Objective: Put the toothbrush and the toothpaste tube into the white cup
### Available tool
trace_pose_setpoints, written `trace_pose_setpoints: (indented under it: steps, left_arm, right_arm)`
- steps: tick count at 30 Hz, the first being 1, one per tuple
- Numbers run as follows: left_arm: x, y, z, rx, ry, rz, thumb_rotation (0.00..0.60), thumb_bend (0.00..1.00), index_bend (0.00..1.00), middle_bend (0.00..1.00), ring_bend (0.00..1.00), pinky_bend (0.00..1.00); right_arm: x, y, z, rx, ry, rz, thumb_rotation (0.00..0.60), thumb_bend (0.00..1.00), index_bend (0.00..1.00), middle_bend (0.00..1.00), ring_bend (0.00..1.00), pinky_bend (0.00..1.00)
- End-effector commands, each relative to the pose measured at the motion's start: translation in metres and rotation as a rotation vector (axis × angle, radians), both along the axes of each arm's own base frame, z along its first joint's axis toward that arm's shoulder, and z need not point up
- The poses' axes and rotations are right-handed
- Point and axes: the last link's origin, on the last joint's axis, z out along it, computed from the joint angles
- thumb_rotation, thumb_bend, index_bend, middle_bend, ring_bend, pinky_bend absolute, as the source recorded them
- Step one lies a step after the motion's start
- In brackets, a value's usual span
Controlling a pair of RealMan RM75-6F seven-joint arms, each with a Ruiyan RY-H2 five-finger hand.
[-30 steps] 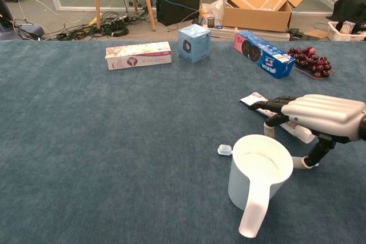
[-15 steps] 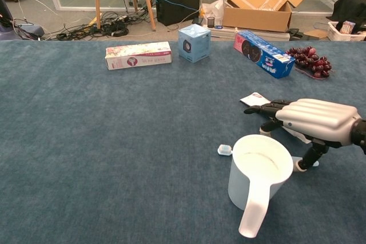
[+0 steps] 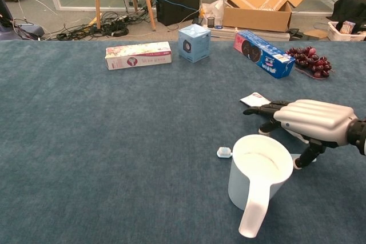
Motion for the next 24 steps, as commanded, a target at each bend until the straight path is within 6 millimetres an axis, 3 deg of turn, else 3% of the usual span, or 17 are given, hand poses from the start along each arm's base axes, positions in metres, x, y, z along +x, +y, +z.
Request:
trace_pose_setpoints:
  steps: [1,24]
  left_arm:
    - [0.0001,-0.0001,0.0002,0.001,-0.001,0.000,0.600,0.00,0.79,0.51,0.38,0.37]
    - [0.0001,-0.0002,0.0001,-0.001,0.001,0.000,0.600,0.00,0.79,0.51,0.38,0.37]
  right_arm:
    - [-0.0001,-0.0001,-0.0003,0.002,0.002,0.000,0.600,0.25,0.50,0.00,0.00,0.00]
    - [-0.0001,-0.0001,0.0007,-0.012,0.008,0.013,0.600,0.25,0.59,0.00,0.00,0.00]
